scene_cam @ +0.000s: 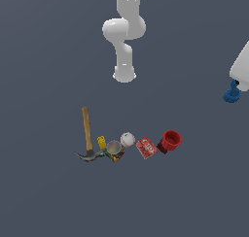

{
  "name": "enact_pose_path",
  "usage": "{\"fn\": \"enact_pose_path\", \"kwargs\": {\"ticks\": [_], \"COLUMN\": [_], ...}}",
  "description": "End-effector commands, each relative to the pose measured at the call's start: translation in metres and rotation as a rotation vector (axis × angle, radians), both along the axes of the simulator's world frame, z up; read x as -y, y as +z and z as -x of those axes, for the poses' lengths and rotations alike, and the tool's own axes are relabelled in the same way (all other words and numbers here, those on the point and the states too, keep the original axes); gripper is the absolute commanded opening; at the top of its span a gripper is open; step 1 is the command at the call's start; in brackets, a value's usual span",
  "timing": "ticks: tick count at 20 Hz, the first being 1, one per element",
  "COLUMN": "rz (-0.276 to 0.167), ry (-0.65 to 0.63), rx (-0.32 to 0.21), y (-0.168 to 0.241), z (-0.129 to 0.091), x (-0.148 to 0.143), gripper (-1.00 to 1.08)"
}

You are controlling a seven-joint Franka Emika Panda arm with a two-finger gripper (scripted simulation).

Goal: Pick up a designated object from a clutter of objects.

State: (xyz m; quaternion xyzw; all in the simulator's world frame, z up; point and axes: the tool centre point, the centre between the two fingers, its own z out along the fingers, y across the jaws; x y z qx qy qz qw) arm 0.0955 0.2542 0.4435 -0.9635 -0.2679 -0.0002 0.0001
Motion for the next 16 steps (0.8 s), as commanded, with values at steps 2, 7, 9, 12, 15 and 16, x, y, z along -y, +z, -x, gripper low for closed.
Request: {"fn": "enact_pose_path", "kwargs": {"ticks": [2, 7, 9, 12, 15, 16], "rz": [0.0, 0.0, 0.0, 0.0, 0.0, 0.0], "ry": [0.0, 0.0, 0.0, 0.0, 0.0, 0.0], "rx": [0.0, 0.0, 0.0, 0.0, 0.0, 0.0], "y": [0.001, 0.001, 0.003, 0.006, 0.01, 0.012], "z": [0.0, -0.001, -0.002, -0.004, -0.007, -0.009], "x": [0.0, 0.0, 0.001, 0.002, 0.004, 0.005], "gripper": [-1.0, -1.0, -1.0, -1.0, -1.0, -1.0]}}
